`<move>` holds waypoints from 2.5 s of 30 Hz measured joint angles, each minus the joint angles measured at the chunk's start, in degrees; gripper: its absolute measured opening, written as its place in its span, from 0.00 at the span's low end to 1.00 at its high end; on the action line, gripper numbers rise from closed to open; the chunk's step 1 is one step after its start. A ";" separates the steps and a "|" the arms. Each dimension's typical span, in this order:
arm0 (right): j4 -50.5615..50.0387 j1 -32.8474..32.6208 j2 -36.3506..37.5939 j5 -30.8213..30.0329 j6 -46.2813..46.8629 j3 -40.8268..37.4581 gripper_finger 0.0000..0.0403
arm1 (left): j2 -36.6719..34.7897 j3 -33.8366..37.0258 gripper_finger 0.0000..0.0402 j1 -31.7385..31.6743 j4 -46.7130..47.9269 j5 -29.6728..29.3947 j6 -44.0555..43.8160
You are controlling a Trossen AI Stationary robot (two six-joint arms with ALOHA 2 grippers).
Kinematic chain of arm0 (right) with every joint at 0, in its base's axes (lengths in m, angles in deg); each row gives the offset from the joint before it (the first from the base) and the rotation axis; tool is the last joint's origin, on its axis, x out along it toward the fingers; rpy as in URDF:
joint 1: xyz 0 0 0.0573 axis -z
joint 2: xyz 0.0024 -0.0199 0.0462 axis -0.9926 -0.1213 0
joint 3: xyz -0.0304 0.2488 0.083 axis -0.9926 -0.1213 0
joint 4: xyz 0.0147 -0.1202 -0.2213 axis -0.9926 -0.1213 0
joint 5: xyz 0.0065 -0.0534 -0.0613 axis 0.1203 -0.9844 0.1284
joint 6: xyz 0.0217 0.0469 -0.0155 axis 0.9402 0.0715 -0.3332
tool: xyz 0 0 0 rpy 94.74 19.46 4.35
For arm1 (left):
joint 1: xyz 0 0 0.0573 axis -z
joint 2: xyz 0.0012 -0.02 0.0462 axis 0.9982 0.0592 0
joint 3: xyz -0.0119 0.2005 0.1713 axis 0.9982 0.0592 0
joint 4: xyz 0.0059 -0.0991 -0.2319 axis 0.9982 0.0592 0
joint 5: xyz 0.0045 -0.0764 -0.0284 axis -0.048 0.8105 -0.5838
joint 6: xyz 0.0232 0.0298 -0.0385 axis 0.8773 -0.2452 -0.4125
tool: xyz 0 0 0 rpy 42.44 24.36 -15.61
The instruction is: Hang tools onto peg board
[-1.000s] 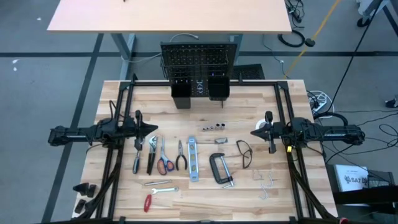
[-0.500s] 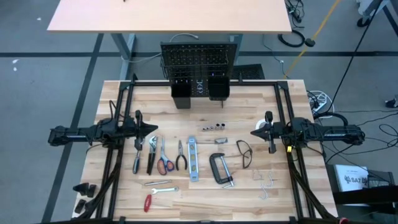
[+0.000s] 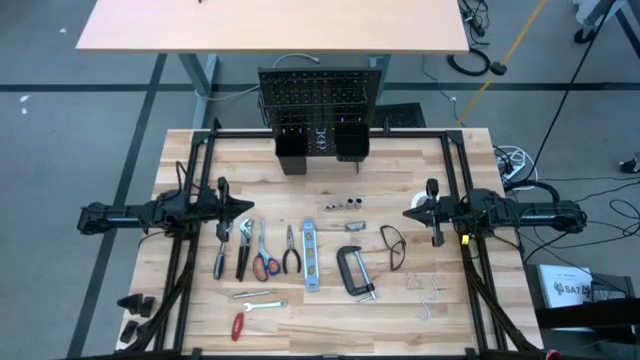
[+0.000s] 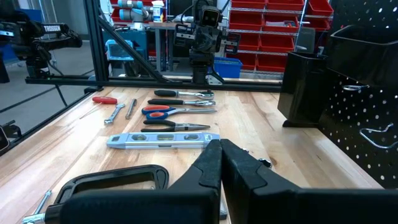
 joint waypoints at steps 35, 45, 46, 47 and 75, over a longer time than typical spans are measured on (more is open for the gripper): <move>12.05 0.01 0.01 -3.77 4.91 -0.02 0.02 | 0.01 0.00 0.00 0.00 -15.39 -4.07 -1.50; 21.92 0.01 -2.53 -9.15 6.10 0.34 0.16 | 0.04 -2.68 0.00 0.00 -15.67 -7.32 0.90; 22.47 0.01 -3.39 -9.41 6.04 0.93 0.18 | 0.30 -3.80 0.00 0.00 -14.16 -8.05 1.95; 22.64 0.01 -4.30 -9.91 6.00 1.56 0.20 | 0.72 -4.89 0.00 -0.02 -12.66 -8.27 3.21; -1.72 -0.05 -39.16 -1.46 25.41 27.32 0.38 | 31.66 -24.67 0.31 0.02 3.86 -11.23 6.17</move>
